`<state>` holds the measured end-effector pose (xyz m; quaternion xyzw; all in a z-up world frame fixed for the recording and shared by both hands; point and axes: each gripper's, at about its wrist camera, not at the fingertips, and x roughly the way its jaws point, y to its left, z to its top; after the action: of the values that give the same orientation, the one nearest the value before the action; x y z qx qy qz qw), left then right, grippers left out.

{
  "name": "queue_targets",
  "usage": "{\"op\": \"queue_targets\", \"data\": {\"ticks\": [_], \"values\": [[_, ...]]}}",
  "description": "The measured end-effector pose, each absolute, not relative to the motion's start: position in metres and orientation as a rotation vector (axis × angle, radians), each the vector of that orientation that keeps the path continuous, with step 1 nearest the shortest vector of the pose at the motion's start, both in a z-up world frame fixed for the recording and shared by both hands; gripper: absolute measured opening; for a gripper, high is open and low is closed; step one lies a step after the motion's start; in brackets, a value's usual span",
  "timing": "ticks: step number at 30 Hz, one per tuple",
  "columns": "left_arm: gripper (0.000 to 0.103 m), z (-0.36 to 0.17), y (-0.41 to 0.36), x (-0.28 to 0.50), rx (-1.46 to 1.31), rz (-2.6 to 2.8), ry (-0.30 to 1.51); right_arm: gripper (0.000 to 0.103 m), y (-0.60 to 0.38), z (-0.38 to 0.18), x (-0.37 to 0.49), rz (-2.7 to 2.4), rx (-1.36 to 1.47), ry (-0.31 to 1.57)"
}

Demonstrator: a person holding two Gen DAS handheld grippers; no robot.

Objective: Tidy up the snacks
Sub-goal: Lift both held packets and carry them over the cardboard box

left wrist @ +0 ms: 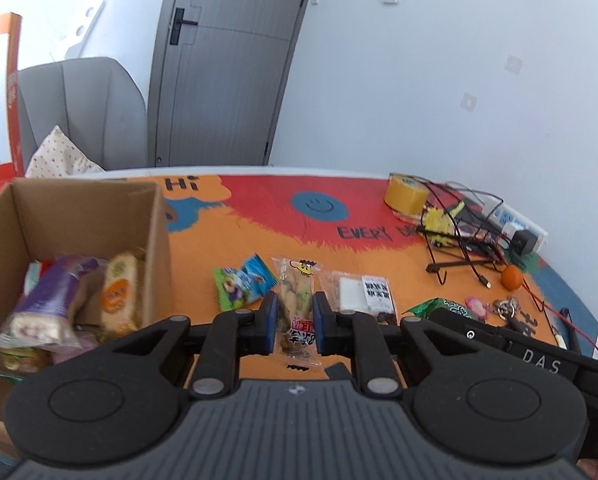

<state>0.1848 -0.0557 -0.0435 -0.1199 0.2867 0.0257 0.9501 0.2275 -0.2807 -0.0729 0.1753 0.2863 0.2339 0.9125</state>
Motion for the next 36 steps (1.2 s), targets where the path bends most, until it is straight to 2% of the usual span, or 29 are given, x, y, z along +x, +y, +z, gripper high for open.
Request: {"op": "queue_targets", "data": {"ticks": [19,36], "values": [[0.017,-0.014,0.005,0.148,-0.304,0.149,0.499,0.031,-0.226,-0.04,0.21,0.614,0.34,0.515],[0.017,-0.015,0.075,0.121,-0.372,0.254,0.476,0.032,-0.153,-0.017,0.201,0.761,0.305,0.517]]}}
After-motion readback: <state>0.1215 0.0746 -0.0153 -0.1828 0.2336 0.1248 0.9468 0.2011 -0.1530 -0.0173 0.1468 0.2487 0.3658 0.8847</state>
